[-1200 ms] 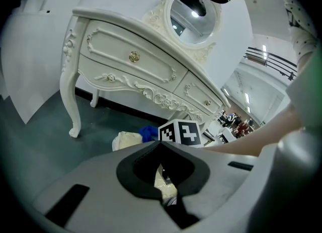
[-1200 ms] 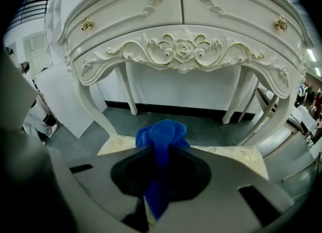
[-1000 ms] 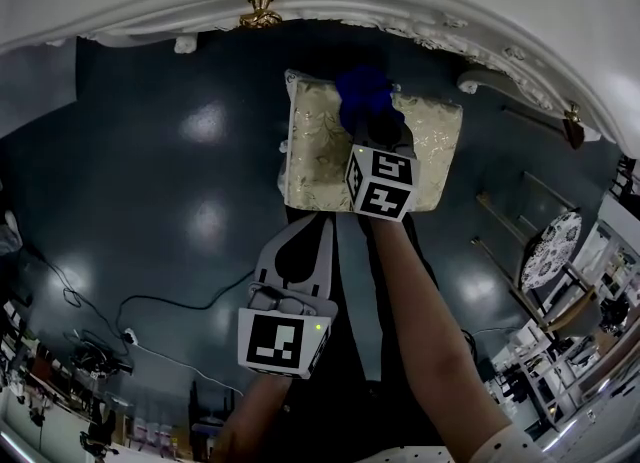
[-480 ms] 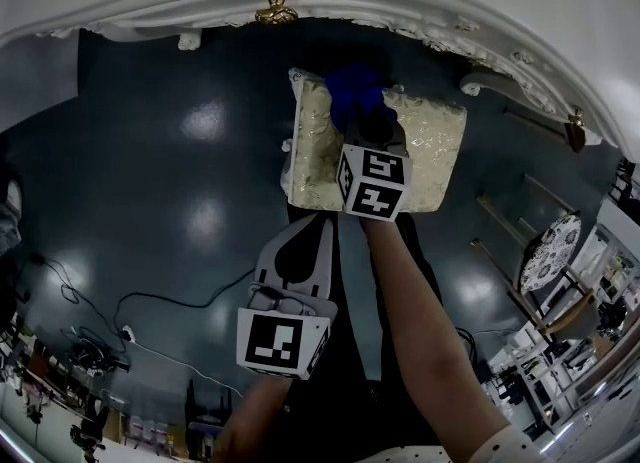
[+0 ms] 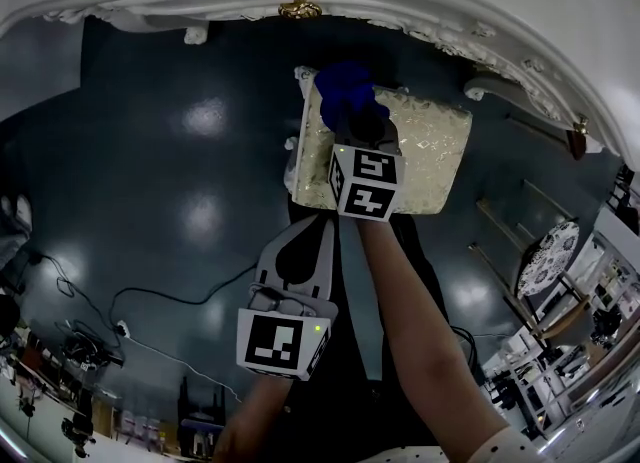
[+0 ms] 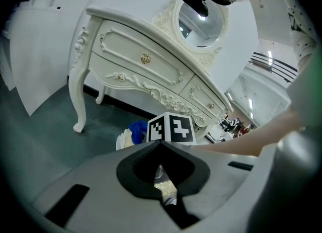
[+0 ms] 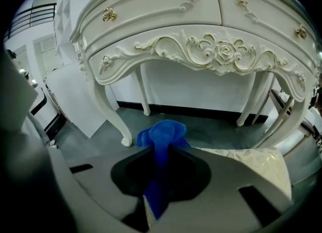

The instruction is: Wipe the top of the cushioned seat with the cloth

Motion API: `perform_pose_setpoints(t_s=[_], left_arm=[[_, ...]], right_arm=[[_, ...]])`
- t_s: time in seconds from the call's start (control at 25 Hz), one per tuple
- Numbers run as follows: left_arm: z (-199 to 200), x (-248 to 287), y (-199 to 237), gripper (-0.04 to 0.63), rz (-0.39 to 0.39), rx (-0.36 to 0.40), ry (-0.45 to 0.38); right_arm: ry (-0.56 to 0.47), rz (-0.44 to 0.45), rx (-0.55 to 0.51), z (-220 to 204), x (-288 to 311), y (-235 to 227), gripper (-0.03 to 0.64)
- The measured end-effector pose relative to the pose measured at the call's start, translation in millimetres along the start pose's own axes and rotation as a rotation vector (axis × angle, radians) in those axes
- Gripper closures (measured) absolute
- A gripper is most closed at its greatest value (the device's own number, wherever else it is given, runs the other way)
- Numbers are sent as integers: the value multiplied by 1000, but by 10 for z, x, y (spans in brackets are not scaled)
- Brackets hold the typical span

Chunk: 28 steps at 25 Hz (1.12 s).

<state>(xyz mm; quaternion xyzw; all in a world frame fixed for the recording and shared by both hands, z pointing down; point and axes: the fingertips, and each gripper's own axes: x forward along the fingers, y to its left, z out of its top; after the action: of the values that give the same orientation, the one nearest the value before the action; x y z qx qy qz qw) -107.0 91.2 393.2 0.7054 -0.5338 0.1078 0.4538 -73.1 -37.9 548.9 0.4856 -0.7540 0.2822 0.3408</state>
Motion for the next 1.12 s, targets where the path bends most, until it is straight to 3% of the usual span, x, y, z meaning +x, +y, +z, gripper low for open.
perform_pose_setpoints(t_s=[0.68, 1.12], left_arm=[[45, -117, 111, 598, 36, -24, -30], [22, -196, 212, 598, 78, -44, -46]], right_arm=[[14, 130, -37, 24, 68, 531, 557], [42, 190, -119, -21, 109, 777, 557]])
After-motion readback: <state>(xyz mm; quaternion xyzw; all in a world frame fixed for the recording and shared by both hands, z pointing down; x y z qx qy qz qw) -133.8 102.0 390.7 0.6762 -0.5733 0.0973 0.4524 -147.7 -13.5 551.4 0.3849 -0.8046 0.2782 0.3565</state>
